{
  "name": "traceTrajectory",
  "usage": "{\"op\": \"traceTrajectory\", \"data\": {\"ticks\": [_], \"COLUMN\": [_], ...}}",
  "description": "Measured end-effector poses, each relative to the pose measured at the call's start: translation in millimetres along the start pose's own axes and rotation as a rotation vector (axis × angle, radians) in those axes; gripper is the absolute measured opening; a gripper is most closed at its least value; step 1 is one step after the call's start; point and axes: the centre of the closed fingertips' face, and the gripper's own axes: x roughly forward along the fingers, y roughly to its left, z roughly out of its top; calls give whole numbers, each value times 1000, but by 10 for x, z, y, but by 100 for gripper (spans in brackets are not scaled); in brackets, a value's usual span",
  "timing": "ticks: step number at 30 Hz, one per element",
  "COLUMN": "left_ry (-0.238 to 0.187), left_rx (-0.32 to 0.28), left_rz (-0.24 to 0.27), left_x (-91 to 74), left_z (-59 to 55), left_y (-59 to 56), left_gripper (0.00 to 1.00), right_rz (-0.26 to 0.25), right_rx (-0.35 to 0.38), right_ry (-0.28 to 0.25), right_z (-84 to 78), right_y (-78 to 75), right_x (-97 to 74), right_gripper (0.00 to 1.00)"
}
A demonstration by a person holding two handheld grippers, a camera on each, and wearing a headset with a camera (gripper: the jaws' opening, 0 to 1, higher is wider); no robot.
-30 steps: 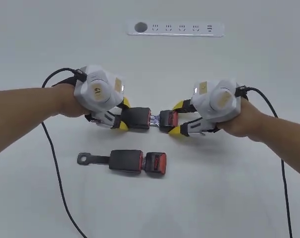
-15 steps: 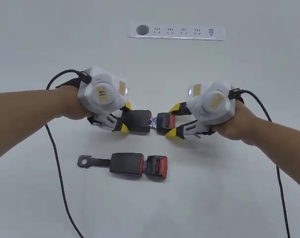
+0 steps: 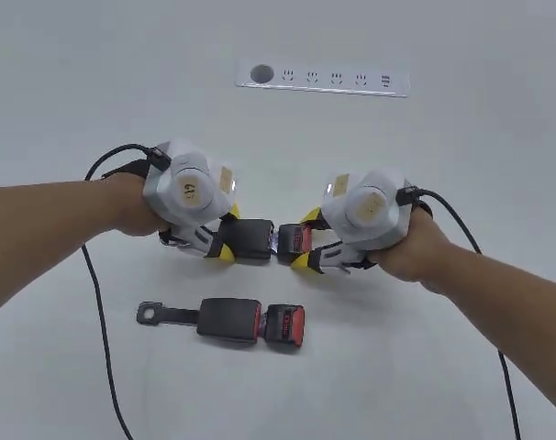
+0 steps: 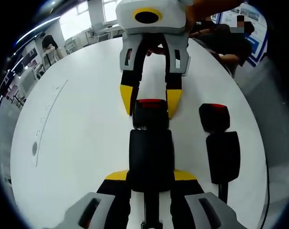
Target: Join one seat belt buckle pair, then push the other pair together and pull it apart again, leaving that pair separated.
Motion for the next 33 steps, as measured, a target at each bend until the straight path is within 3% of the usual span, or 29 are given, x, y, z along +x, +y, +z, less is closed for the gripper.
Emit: {"op": "traceTrajectory", "data": {"ticks": [33], "left_ry": [-3], "left_rx": [-20], "left_rz": [3], "left_x": [2], "left_z": [-20], "left_y": [-13], "left_gripper": [33], "right_rz": [-39], "right_rx": [22], "right_ry": [40], "right_z": [24], "right_y": [4], "right_x": [38], "right_gripper": [35]}}
